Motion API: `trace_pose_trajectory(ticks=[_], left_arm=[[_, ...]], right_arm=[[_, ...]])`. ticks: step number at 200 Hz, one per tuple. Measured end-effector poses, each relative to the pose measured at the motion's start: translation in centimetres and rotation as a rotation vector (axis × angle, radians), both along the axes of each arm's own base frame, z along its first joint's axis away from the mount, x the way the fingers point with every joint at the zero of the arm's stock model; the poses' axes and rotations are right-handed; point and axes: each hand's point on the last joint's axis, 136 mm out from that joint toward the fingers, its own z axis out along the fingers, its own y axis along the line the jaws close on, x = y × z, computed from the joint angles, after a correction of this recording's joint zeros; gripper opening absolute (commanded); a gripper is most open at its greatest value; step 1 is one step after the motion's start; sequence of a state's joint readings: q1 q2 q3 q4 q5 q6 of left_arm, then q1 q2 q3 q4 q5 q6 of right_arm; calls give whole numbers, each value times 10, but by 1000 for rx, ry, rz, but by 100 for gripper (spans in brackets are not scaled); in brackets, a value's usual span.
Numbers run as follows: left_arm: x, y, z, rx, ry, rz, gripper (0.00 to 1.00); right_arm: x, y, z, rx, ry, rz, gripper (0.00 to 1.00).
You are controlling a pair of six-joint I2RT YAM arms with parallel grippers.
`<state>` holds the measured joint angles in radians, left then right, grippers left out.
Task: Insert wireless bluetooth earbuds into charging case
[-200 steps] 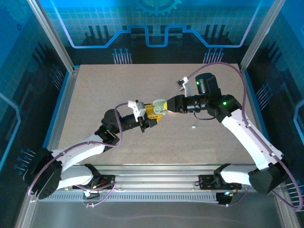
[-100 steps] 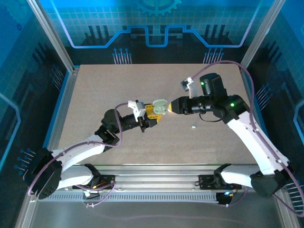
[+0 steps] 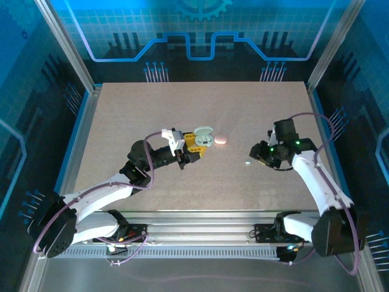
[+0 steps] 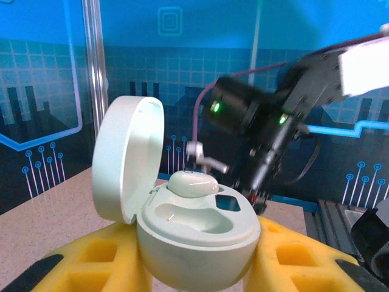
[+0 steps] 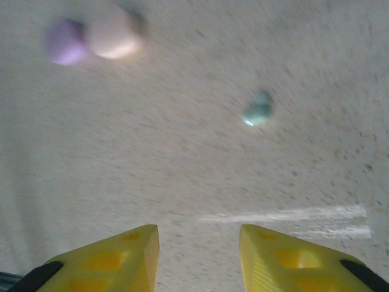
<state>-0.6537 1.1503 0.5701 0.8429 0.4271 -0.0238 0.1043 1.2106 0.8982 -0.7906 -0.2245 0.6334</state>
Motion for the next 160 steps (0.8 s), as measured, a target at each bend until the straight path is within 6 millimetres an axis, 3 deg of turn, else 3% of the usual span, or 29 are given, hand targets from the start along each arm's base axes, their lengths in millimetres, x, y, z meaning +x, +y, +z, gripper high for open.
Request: trace_pose_trajectory(ticks=[47, 110, 160], left_arm=[[0, 0, 0, -1, -1, 0, 33], [0, 0, 0, 1, 1, 0, 33], [-3, 2, 3, 0, 0, 2, 33]], right_arm=[[25, 4, -44, -32, 98, 101, 42], [92, 12, -65, -54, 92, 207, 41], [96, 16, -98, -62, 183, 250, 40]])
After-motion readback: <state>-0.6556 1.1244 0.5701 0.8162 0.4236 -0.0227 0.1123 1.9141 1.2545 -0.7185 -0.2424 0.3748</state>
